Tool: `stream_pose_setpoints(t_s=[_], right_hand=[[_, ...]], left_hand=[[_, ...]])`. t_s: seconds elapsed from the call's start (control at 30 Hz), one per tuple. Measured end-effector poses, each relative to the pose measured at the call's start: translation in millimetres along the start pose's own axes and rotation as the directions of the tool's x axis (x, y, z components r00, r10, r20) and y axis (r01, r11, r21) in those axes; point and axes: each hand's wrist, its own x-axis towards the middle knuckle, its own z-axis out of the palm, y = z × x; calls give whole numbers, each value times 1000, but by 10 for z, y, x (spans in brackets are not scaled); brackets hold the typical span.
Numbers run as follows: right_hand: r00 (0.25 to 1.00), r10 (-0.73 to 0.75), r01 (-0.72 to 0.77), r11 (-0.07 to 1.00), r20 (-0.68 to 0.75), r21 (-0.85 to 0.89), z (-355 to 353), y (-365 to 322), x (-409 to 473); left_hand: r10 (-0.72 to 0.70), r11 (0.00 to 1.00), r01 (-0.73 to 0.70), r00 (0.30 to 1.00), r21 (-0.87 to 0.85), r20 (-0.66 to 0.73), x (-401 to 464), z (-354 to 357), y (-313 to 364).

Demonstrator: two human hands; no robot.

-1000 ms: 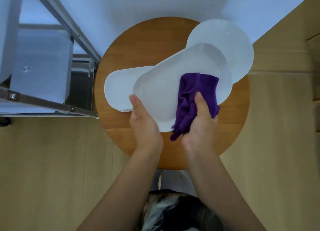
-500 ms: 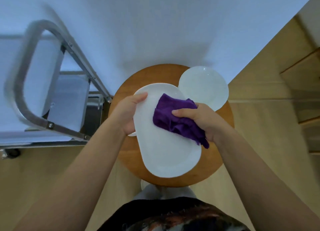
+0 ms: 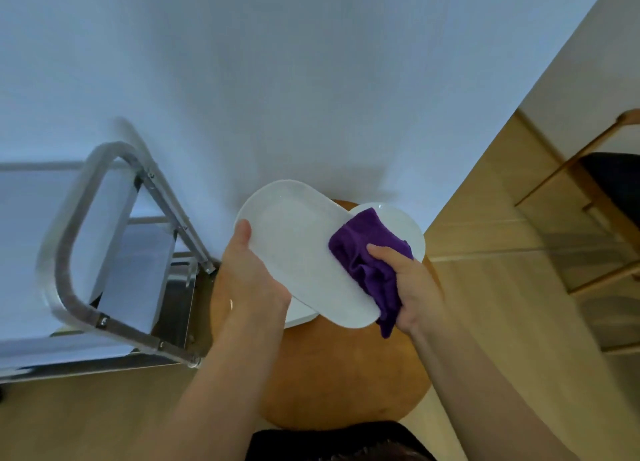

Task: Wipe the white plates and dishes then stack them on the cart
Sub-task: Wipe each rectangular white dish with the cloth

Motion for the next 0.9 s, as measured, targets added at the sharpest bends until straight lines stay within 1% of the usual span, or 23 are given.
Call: stream_pose_setpoints(t_s=[0.13,0.17,0.23,0.27,0.3,0.33,0.37,0.4,0.43,0.47,0.5,0.53,0.57,0.6,0.63,0.67,0.7,0.73,0.77,0.8,0.87,0.9], right_hand=[[979,-19,57,982,-204,178,173,366,-35],[973,-1,50,978,-230,204,209,436,-46],[972,65,-17,978,-224,210,235,474,-71],[976,106,-69,979,-190,193,213,432,-79],[980,148,-125,978,-135,165,166,360,-86],[979,189,-178,976,-80,126,104,264,-92],[976,216,-213,974,-39,81,31,164,-84],[972,235,-234,972,0,31,-32,69,-82],[967,252,-251,968,43,-16,-86,-13,-77],[955,281,-276,959,94,-59,-118,-78,-76],[935,322,-310,946,151,-100,-128,-118,-81],[905,373,-349,926,205,-141,-118,-138,-92],[874,419,-380,905,247,-189,-102,-140,-103],[847,455,-397,886,275,-241,-84,-133,-112],[830,476,-399,871,291,-287,-73,-123,-108],[820,487,-395,862,300,-318,-67,-117,-110],[816,491,-391,857,304,-334,-66,-113,-109],[812,495,-394,856,310,-333,-65,-113,-115],[808,498,-410,859,314,-307,-66,-115,-117],[805,503,-440,862,314,-253,-72,-118,-123],[819,495,-472,869,290,-149,-93,-133,-130],[837,478,-462,878,268,-123,-103,-140,-132]], left_hand=[[138,990,-138,990,-10,-24,-135,30,-66],[165,986,-165,986,2,-21,-147,23,-57],[196,978,-196,981,66,12,-149,-8,-20],[207,969,-213,977,127,61,-137,-41,19],[219,949,-247,963,195,154,-118,-92,78],[235,901,-325,923,288,306,-99,-167,167],[241,804,-446,849,394,471,-66,-261,281],[219,680,-566,763,466,608,-21,-356,412],[179,560,-655,694,508,697,16,-419,553],[145,445,-720,644,532,751,39,-446,681],[131,299,-781,603,548,787,43,-441,791],[142,121,-836,548,535,825,22,-412,859],[149,-64,-879,460,472,875,-9,-377,890],[141,-187,-909,351,373,926,-56,-336,900],[106,-239,-935,243,262,964,-114,-303,903],[66,-230,-959,157,168,985,-161,-292,902],[25,-176,-977,115,117,993,-201,-301,902],[-9,-96,-986,136,134,991,-255,-311,904],[-34,-14,-980,198,198,980,-295,-323,901],[-32,41,-959,281,282,959,-315,-339,886],[51,93,-906,418,413,907,-312,-392,825],[94,126,-887,457,445,884,-305,-423,788]])
